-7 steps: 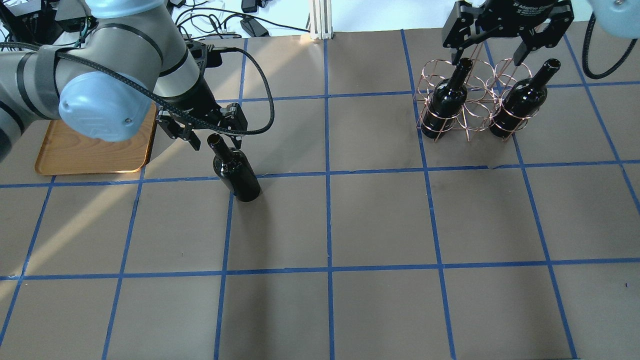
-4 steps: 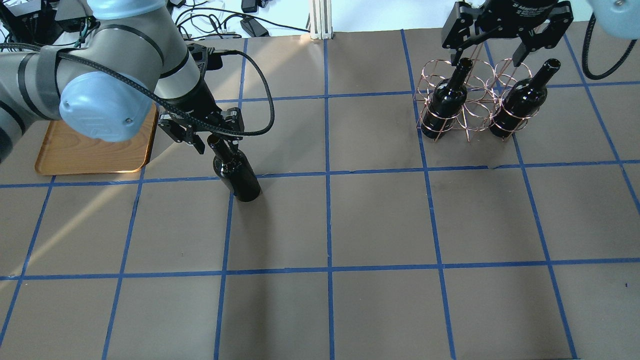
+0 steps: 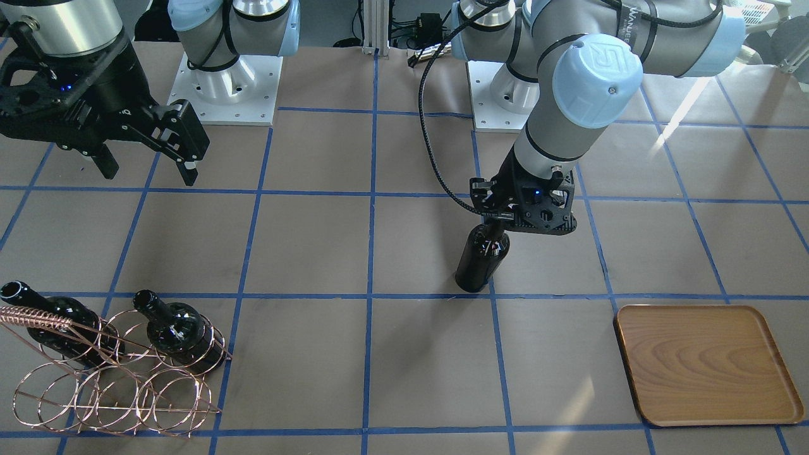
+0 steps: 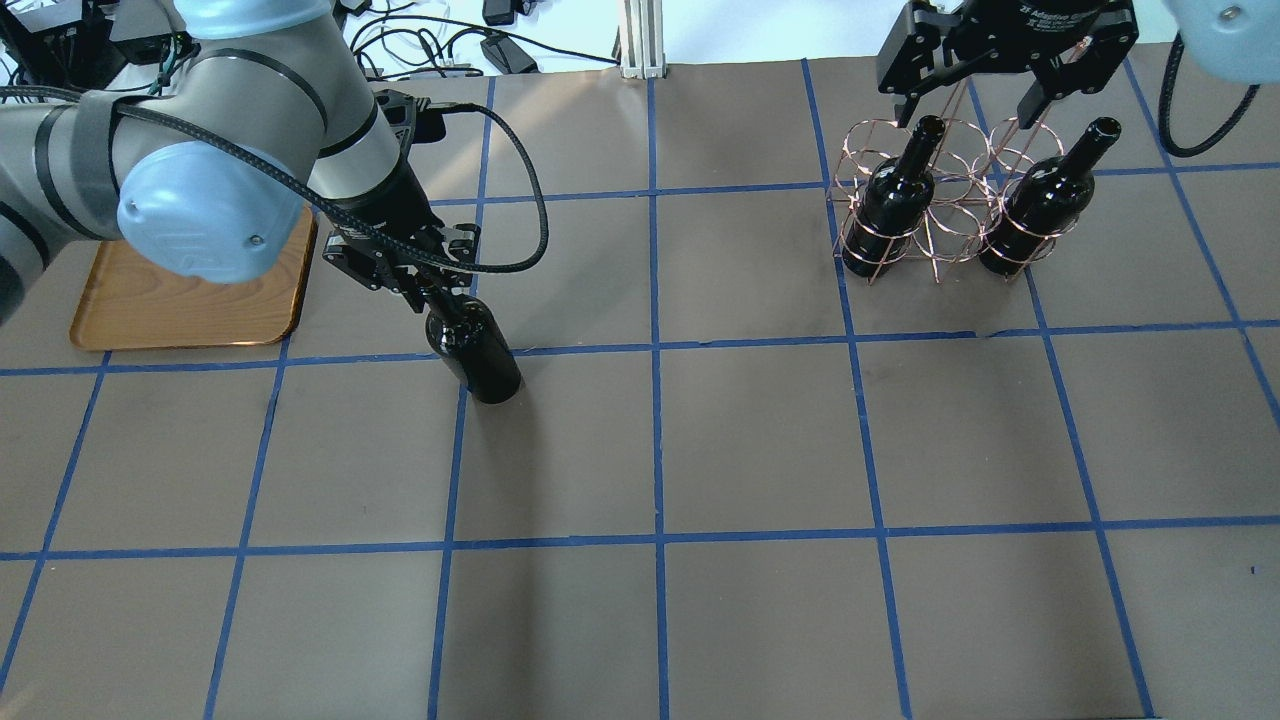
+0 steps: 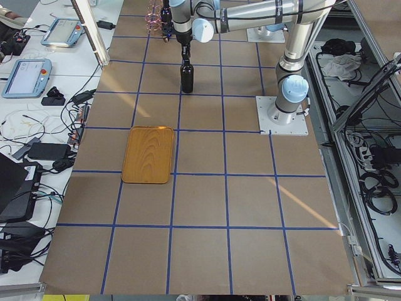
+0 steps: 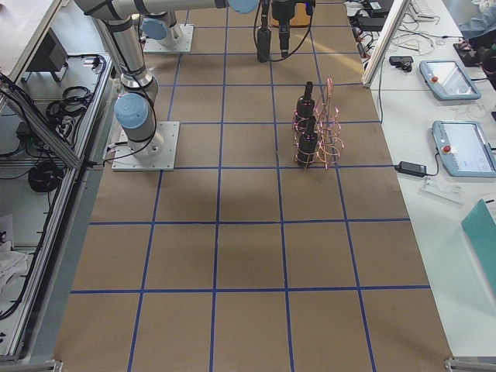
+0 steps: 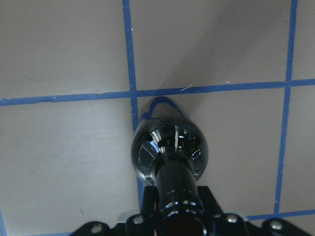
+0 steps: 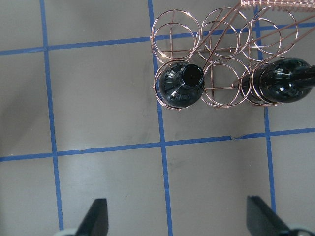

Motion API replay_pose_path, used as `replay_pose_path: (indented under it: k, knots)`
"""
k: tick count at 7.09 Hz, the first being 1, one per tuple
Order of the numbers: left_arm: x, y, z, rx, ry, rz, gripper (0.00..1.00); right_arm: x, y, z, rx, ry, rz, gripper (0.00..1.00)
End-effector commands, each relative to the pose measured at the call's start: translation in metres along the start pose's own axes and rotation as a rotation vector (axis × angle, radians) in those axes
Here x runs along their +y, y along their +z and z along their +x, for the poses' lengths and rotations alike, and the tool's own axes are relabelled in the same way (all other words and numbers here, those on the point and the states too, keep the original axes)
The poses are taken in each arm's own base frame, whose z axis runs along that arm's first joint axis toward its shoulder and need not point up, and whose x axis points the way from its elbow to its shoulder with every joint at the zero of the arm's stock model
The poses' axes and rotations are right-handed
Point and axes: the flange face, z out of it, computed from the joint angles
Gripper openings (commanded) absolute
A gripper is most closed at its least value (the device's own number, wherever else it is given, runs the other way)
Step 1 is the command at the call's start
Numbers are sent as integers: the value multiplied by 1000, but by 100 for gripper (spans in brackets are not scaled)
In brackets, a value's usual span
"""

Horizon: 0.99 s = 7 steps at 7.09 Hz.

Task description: Take wine from basket and place on tray

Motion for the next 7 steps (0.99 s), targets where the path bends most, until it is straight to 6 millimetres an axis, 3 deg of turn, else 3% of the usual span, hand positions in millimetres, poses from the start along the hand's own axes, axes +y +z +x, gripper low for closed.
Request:
replay_pose_path:
  k: [1, 2, 3, 4, 5, 7]
  knots:
    - [-1, -3, 0, -2, 0, 4, 0, 0, 1, 0, 0, -1, -2, 100]
    - [-1, -11, -1, -7, 1, 3, 0, 0, 1, 0, 0, -1, -2, 100]
    - [-5, -36, -6, -29, -4, 15, 0, 0, 1, 0, 0, -1, -2, 100]
    - [-11, -76, -31, -37, -5, -2, 0, 0, 1, 0, 1, -1, -2, 100]
    - [-17, -101, -64, -35, 14, 15, 0, 0, 1, 0, 0, -1, -2, 100]
    - [-26, -127, -159, -84, -7, 52, 0, 0, 1, 0, 0, -1, -2, 100]
